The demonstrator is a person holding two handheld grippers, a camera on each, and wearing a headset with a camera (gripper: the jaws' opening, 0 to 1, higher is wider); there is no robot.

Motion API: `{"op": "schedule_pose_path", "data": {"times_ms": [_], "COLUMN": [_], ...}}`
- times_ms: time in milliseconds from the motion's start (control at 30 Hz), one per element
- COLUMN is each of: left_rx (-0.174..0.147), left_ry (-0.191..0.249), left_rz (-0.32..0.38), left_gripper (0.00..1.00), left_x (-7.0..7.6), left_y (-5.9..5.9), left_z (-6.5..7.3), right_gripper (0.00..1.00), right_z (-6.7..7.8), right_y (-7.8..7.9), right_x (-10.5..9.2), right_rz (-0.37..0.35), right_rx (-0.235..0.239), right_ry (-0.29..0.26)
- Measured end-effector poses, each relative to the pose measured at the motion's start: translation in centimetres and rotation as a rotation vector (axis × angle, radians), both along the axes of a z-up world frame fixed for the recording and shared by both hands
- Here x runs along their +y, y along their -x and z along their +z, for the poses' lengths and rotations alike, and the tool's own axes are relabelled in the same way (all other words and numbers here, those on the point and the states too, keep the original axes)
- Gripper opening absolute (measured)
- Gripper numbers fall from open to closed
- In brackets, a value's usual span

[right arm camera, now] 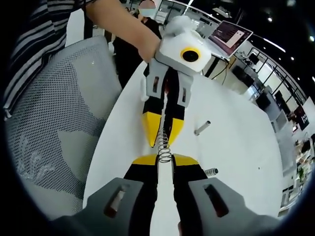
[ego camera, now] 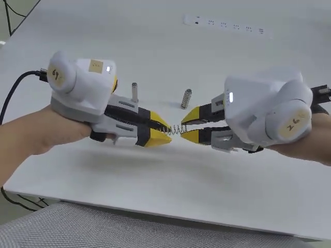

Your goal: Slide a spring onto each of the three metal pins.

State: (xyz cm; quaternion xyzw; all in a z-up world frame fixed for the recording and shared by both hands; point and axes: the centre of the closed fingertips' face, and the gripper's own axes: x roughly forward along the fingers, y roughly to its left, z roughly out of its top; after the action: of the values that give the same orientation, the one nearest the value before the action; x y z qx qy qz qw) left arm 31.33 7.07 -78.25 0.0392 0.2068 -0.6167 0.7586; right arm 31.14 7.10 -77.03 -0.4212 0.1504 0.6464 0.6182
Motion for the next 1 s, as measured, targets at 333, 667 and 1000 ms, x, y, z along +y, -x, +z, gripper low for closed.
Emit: {"op": "schedule_pose_path", "data": {"times_ms": [333,667,1000], "left_rx": [-0.008,-0.006,-0.015], "left_ry": [-0.002,0.004,0.015], "left_rz": [0.0,-0.008,-0.014], "left_gripper": [0.08,0.08,0.08], "left_x": [0.2,-0.3,-0.4], "left_y": [-0.1,0.2,0.1], "left_z": [0.0,0.2,0.7], "right_gripper": [0.12,0.12,0.12], "right_z": [1.5,3.2,4.1], "right_y": [0.3,0.4,0.6], "right_x": [1.0,2.6,3.9], "right_rz": [0.029,-0.011,-0.016], "right_rx": [0.025,0.095,0.081], "right_ry": [-0.067,-0.203,-0.28]}}
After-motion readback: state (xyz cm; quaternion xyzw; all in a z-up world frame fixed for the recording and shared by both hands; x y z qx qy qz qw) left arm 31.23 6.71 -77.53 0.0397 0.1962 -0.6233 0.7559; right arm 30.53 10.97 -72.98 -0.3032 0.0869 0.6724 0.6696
